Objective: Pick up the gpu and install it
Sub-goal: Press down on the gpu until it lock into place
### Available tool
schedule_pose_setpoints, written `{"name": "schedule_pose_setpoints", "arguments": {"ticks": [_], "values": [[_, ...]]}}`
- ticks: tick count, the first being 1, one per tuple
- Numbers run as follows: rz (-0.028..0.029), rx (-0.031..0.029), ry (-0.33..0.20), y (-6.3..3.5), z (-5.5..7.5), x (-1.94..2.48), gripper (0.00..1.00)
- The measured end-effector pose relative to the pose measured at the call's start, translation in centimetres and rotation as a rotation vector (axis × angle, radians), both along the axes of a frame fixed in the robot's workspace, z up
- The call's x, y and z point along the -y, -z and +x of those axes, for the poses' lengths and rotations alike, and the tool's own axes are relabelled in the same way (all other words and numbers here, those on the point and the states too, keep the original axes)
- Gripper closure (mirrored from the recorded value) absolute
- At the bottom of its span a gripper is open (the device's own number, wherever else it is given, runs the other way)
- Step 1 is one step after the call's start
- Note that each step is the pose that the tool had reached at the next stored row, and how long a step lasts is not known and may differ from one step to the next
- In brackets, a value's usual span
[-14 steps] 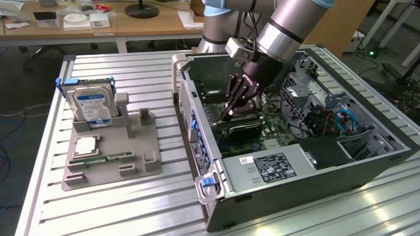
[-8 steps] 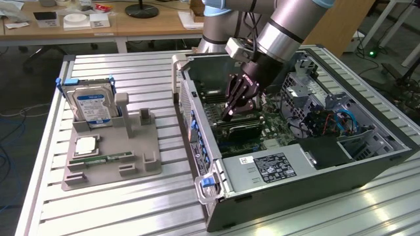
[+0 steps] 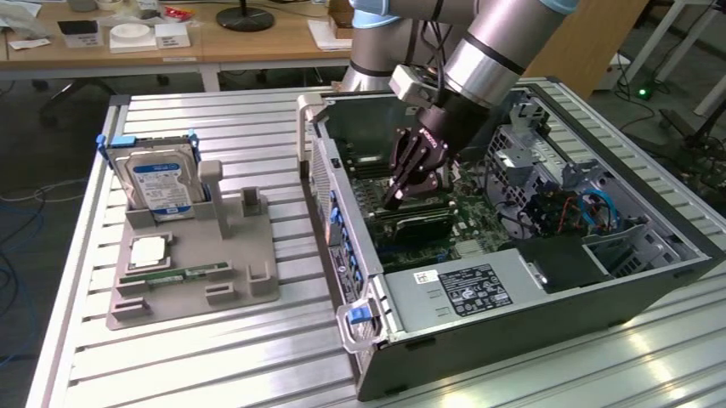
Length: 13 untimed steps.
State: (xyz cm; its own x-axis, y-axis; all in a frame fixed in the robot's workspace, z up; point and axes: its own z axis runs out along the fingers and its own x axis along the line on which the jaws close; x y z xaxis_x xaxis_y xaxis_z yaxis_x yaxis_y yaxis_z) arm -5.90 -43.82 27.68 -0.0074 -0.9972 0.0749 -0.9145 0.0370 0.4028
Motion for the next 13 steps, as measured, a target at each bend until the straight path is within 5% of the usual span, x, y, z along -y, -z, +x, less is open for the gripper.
{"name": "schedule_pose_setpoints", "arguments": {"ticks": [5, 13], "values": [[0.0001, 0.0096, -0.001, 0.0, -1.0, 0.0, 0.89], [0.0002, 0.0101, -0.001, -0.39, -1.3, 0.29, 0.89]]}}
